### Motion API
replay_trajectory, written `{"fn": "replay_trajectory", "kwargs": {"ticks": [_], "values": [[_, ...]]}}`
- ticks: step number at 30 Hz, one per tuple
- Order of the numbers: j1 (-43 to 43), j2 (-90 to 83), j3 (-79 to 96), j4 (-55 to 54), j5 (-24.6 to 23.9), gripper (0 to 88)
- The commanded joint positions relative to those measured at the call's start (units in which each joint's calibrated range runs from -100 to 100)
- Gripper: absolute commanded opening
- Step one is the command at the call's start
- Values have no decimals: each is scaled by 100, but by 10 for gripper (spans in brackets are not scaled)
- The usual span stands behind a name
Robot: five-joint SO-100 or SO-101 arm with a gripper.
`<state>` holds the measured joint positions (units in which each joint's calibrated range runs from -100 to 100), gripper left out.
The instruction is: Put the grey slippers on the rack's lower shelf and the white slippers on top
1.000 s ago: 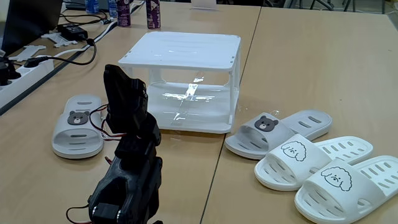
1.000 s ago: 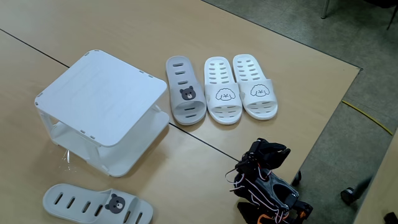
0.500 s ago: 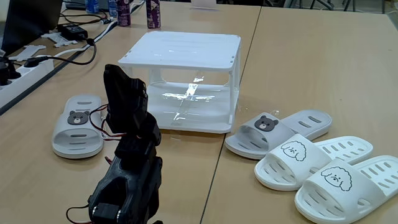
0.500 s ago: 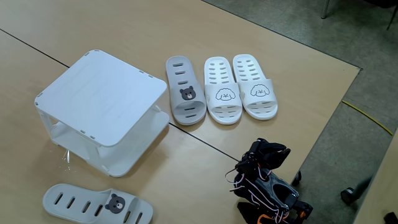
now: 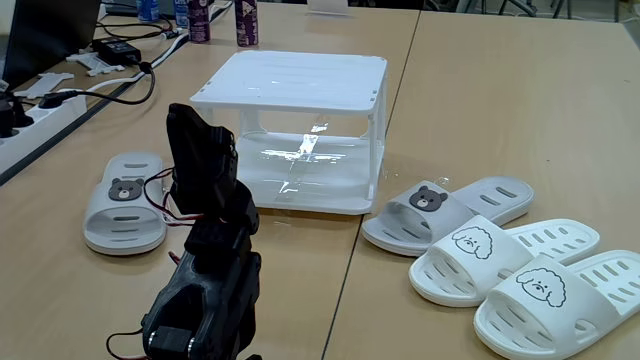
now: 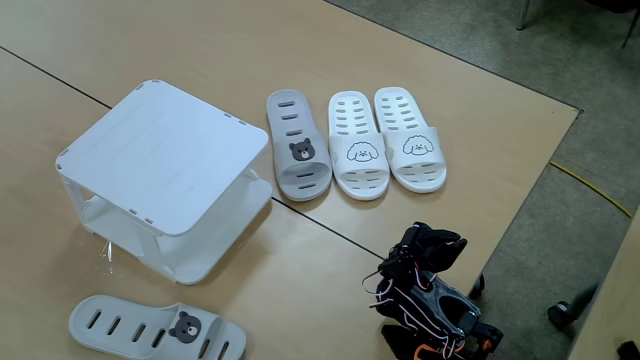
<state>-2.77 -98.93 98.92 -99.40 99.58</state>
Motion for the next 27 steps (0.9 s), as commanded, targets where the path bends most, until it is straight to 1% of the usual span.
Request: {"fn": "replay_trajectory", "kwargs": {"ticks": [1, 4, 6, 14, 16, 23, 27], "values": [[-11, 11, 18, -8, 42, 6], [-11, 297, 18, -8, 42, 6], [-19, 970, 18, 9, 42, 6], [-27, 4554, 18, 18, 42, 6], [-60, 5690, 0, 26, 42, 6], [-677, 9468, 18, 26, 42, 6], [-1400, 10637, 9, 26, 42, 6]]}}
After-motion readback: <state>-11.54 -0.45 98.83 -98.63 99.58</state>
